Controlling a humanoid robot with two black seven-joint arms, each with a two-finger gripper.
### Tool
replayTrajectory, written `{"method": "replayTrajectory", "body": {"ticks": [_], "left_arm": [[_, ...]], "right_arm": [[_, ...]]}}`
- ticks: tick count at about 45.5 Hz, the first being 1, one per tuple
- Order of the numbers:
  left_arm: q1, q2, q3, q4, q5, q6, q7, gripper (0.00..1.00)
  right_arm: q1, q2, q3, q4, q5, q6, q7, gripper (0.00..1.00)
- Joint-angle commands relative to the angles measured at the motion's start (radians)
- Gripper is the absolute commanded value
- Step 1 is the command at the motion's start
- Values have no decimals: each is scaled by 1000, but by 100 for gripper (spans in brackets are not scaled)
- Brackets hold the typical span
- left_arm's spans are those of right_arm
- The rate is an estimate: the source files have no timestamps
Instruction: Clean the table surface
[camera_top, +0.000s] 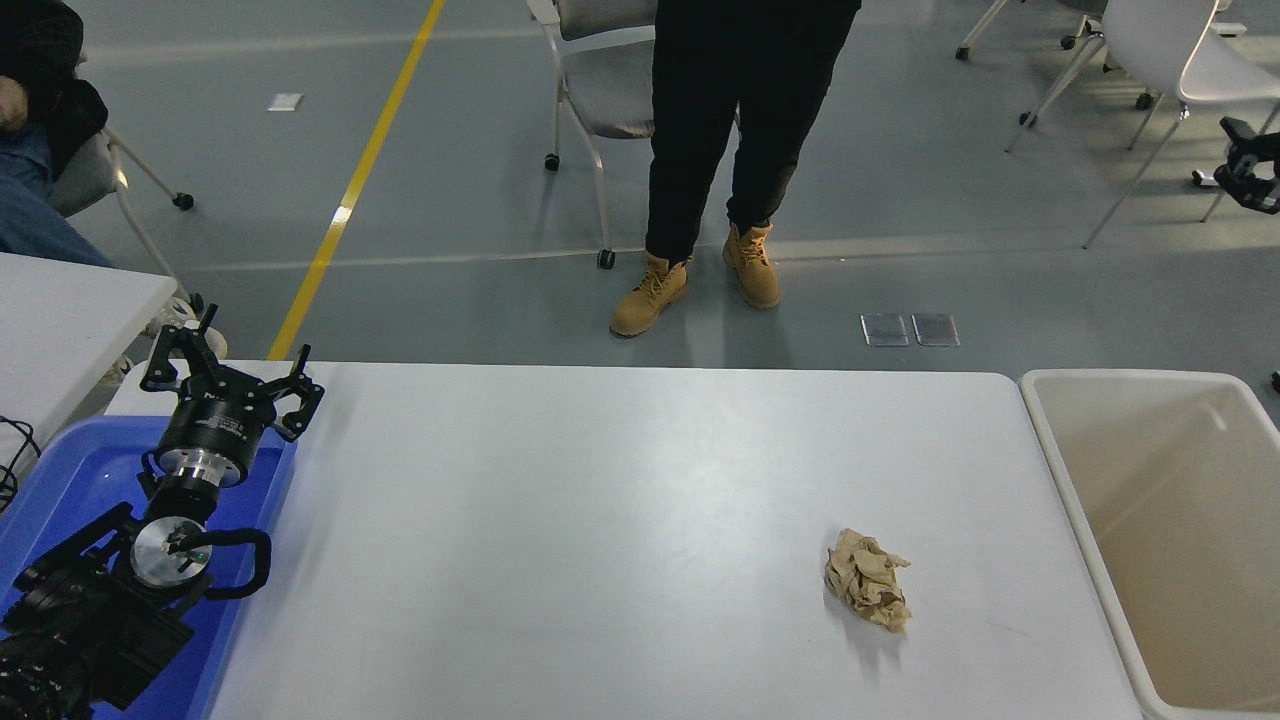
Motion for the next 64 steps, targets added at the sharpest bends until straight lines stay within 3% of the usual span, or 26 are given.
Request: {"method": "replayTrajectory", "body": {"ticks": [1, 21, 41, 64], "left_arm": [[0, 0, 0, 0, 0, 0, 0, 100], [0, 0, 0, -1, 0, 0, 0, 100], [0, 0, 0, 0, 0, 0, 0, 100], [0, 0, 0, 0, 0, 0, 0, 100]], "right_arm": [[-34, 57, 113, 54, 12, 18, 56, 98], [-211, 202, 225, 66, 10, 19, 101, 98], [-384, 239, 245, 97, 8, 52, 153, 98], [-413, 227, 245, 90, 5, 67, 159, 98]]}}
